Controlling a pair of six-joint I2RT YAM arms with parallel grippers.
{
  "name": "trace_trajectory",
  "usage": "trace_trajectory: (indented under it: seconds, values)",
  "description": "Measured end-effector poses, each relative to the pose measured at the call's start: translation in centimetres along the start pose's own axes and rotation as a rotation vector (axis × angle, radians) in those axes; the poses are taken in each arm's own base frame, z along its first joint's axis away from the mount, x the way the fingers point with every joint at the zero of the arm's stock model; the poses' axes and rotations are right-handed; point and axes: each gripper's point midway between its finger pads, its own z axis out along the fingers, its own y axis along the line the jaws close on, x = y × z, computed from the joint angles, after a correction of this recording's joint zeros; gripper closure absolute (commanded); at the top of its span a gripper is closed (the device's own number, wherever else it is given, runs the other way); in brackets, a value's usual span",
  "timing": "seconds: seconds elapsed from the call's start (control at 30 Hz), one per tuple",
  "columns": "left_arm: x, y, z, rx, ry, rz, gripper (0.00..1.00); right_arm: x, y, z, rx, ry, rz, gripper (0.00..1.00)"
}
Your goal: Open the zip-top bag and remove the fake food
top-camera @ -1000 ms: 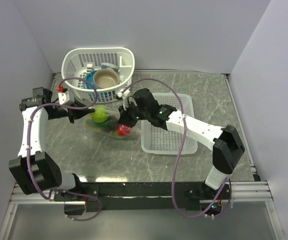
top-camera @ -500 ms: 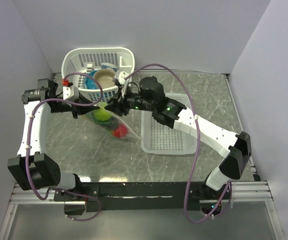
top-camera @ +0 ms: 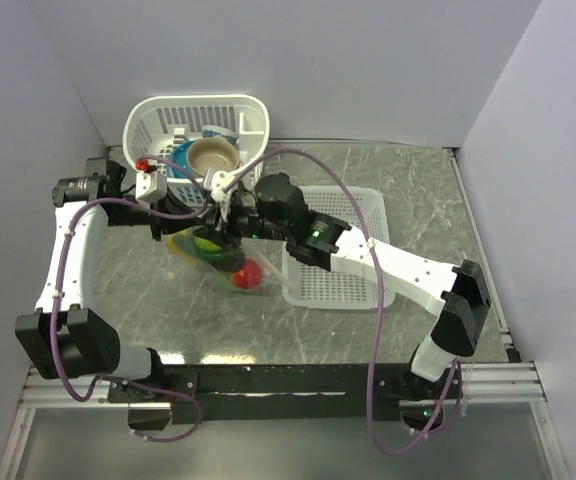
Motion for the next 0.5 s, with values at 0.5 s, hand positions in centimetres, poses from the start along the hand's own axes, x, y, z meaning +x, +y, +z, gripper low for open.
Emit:
trace_trajectory:
  seconds: [0.5]
  values:
    - [0.4, -0.3, 0.5, 0.016, 0.031, -0.002, 0.95, 2.1, -1.1, -0.5, 0.094, -0.011, -0.075, 0.65]
